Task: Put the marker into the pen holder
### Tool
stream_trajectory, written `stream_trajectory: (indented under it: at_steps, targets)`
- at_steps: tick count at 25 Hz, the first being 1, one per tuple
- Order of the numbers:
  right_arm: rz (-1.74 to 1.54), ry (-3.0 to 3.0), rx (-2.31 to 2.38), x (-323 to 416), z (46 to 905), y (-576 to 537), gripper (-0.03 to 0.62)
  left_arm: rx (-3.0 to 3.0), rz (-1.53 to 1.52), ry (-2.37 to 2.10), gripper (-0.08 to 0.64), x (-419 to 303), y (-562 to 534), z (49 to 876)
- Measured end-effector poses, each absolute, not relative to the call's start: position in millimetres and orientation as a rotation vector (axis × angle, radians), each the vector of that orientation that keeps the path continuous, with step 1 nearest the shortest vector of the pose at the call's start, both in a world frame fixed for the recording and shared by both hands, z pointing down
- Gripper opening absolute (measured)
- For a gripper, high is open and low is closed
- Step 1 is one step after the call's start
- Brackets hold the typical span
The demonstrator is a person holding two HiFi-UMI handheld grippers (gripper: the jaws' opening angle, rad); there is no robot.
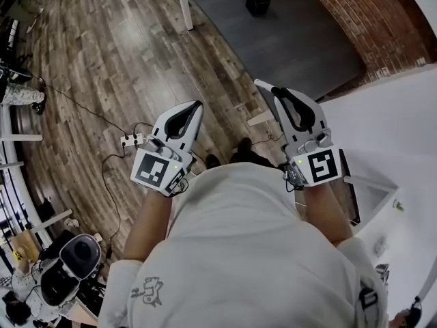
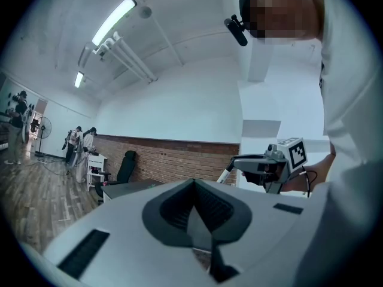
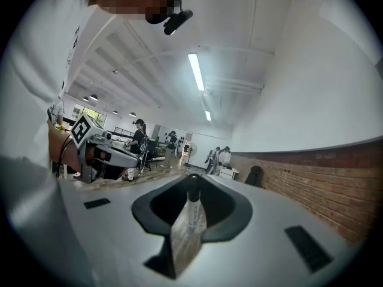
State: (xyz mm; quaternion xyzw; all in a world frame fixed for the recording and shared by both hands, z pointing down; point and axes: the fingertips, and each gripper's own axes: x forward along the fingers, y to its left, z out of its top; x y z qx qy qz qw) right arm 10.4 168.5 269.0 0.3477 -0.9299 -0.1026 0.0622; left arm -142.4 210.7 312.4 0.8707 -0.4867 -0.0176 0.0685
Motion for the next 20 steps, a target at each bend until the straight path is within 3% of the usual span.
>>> stream_trajectory:
  at_steps: [20]
  targets:
    - [-0.286, -2.840, 1.048, 10, 287, 28, 0.071, 2.619, 0.030, -1.478, 0.011, -146, 80, 322]
